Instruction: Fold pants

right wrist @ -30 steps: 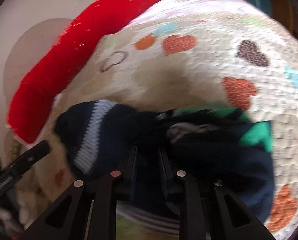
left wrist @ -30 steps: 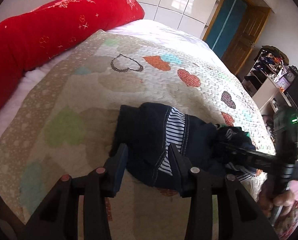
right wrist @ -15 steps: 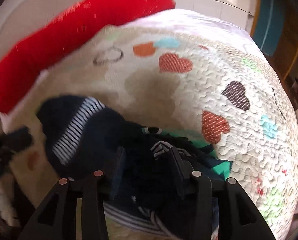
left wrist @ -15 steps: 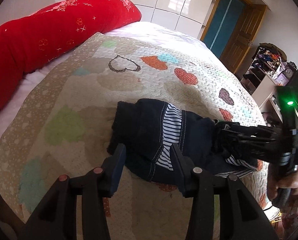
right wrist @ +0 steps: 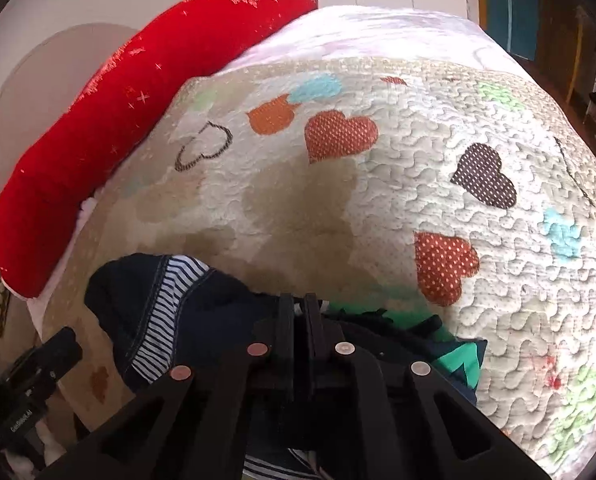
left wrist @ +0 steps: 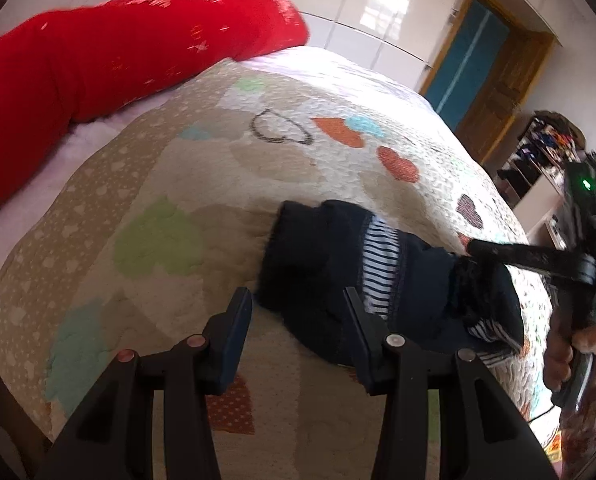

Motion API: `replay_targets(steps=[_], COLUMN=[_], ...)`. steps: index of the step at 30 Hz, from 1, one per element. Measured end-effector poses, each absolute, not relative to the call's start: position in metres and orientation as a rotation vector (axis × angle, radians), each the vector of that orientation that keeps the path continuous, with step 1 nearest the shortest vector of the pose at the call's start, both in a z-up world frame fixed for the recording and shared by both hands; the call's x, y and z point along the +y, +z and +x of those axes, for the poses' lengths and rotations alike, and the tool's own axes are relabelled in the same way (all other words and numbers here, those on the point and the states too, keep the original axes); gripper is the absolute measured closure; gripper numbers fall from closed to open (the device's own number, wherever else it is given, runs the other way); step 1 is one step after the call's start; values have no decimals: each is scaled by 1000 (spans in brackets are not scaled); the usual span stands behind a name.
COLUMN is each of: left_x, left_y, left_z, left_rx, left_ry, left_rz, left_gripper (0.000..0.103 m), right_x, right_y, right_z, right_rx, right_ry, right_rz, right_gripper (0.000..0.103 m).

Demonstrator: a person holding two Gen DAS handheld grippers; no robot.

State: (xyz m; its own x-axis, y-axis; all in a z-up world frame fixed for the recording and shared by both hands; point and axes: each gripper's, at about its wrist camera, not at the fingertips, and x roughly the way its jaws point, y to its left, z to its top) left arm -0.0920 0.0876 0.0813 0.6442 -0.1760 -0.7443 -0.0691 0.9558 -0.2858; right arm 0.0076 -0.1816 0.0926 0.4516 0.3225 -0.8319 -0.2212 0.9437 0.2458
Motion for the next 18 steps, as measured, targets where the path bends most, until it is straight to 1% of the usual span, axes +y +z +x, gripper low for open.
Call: replay_targets(steps=[1,3,7,9,11,14,18], left_x=[93,104,124,133,138,145,153], left_y=[79,74,66,62,61,61,57], left_z=[-92,-92,-94,-95,-97,-101,-105], left_rx=[875,878,882,885,883,877,882], left_ry=[-53,-34,-1,10,17,25,30], left_rz=[-315,-335,-378,-405,-420,-422,-428], left_gripper=[59,59,58,59,59,58,58], right_x=[-178,-171,-144,-122,-102,-69,-23], right_y=[96,107,127,131,130,117,87], right_z=[5,-6,-24,-25,-20,-1,28], right_rx=[1052,1039,1015,1025,1049,1121,1234], right_ry=[343,355,425,491,539,579,556], right_rz=[96,64,17,10,19,46,-10], right_gripper=[85,65,58,48,44,42,42])
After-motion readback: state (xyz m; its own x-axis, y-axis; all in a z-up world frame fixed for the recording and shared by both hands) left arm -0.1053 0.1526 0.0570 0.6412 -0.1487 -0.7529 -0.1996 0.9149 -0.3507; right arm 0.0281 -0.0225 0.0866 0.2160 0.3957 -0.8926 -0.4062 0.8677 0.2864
